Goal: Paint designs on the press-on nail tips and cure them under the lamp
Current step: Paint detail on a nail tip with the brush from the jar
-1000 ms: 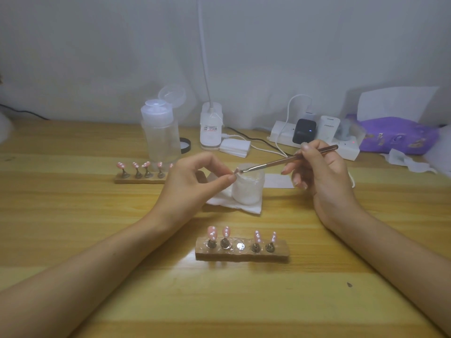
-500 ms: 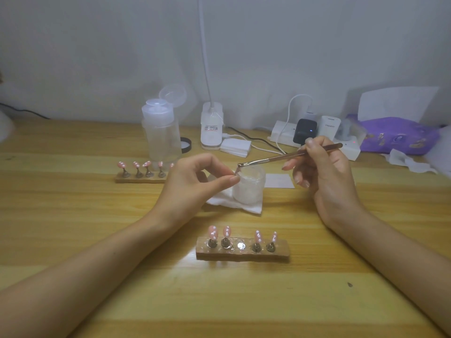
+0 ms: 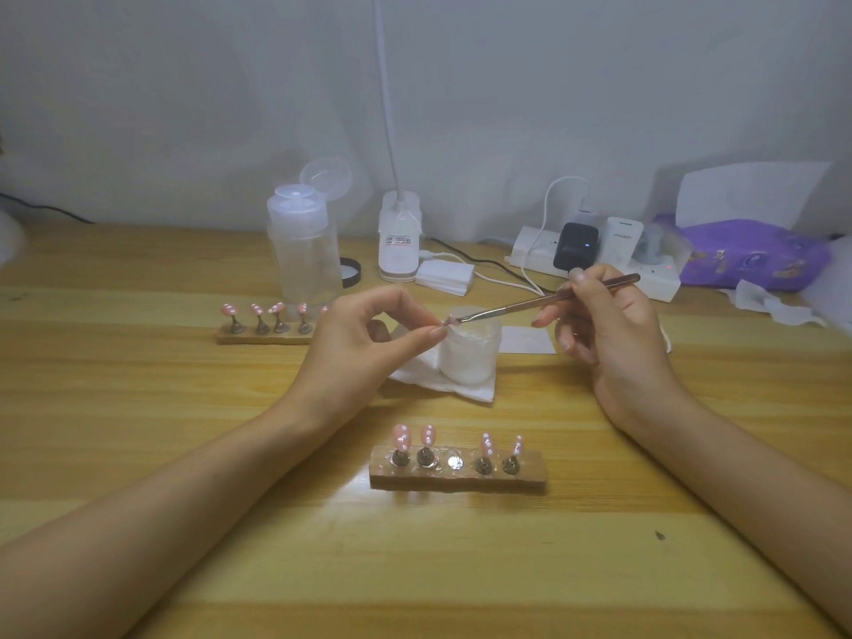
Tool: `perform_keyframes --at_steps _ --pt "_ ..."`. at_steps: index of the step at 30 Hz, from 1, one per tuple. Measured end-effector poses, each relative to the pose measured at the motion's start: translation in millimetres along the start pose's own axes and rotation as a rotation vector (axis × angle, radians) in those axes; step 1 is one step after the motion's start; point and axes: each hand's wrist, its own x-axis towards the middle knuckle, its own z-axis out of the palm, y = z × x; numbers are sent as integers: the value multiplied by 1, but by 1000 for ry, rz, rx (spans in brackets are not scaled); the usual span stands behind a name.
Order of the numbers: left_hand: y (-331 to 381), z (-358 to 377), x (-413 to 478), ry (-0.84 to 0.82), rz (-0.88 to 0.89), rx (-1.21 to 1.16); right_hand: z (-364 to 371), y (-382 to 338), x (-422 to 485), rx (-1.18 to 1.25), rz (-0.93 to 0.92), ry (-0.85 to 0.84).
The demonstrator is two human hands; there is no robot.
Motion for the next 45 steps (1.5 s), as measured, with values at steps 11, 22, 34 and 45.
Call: perform_keyframes --at_steps 11,22,34,45 --pt "0 0 0 -9 82 65 0 -1 0 22 -17 -19" --pt "-3 -1 1 -22 75 43 0 -2 -1 25 -56 -62" --pt "-5 -1 1 -34 64 15 0 0 -1 -7 -13 -31" --pt "-4 0 0 -32 80 33 0 -1 -1 19 0 -2"
